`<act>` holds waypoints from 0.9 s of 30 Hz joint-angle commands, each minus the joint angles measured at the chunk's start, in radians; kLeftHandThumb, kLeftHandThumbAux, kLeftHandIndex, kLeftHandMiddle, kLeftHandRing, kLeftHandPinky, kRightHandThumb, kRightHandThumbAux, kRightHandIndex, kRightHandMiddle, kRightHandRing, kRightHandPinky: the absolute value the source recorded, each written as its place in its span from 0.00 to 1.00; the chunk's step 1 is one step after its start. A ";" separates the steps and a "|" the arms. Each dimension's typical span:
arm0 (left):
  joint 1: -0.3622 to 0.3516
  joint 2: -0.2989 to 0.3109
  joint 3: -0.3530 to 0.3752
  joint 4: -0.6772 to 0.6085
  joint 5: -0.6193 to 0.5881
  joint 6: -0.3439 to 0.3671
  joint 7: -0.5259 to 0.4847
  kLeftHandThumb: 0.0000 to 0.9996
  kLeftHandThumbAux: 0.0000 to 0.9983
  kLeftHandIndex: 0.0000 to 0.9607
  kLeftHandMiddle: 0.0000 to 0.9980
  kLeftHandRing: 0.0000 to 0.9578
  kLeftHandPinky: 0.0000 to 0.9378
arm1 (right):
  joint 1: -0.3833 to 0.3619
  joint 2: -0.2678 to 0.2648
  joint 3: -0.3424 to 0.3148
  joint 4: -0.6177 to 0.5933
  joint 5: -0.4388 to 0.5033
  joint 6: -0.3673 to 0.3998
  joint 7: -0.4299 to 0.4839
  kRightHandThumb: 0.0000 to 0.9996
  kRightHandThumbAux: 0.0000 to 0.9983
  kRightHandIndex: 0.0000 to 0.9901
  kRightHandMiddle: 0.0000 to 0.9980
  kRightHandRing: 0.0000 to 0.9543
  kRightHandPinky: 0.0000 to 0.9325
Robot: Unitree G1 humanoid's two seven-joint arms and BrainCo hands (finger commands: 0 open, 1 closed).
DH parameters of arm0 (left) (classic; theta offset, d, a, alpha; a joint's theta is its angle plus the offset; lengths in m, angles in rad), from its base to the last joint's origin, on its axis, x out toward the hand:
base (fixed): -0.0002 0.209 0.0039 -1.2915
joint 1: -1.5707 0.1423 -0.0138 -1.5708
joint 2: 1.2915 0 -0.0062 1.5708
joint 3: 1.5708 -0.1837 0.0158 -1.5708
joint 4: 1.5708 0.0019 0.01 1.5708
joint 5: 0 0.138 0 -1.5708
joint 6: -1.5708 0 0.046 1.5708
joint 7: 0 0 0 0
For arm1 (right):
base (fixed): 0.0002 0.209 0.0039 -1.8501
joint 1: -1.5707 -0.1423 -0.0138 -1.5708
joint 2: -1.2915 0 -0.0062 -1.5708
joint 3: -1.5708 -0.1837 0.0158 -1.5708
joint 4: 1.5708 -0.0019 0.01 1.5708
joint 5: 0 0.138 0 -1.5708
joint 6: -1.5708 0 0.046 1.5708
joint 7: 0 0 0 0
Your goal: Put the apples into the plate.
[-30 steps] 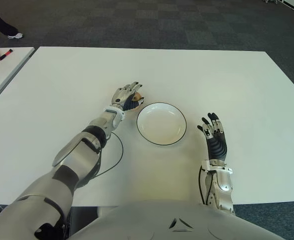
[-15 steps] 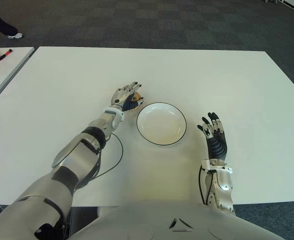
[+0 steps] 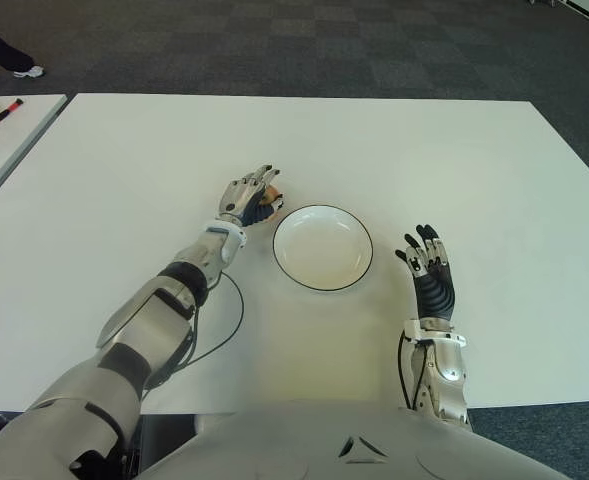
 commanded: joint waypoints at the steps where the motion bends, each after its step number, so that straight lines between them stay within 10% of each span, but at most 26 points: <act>1: 0.085 0.000 -0.009 -0.023 0.004 -0.003 -0.038 0.56 0.21 0.02 0.03 0.20 0.41 | -0.004 0.002 -0.005 0.004 0.004 0.006 0.005 0.45 0.61 0.08 0.06 0.12 0.27; 27: 0.160 0.041 0.023 -0.220 0.007 0.029 -0.057 0.55 0.21 0.01 0.03 0.20 0.41 | -0.013 0.003 -0.014 0.012 -0.009 0.001 -0.010 0.44 0.60 0.08 0.07 0.12 0.28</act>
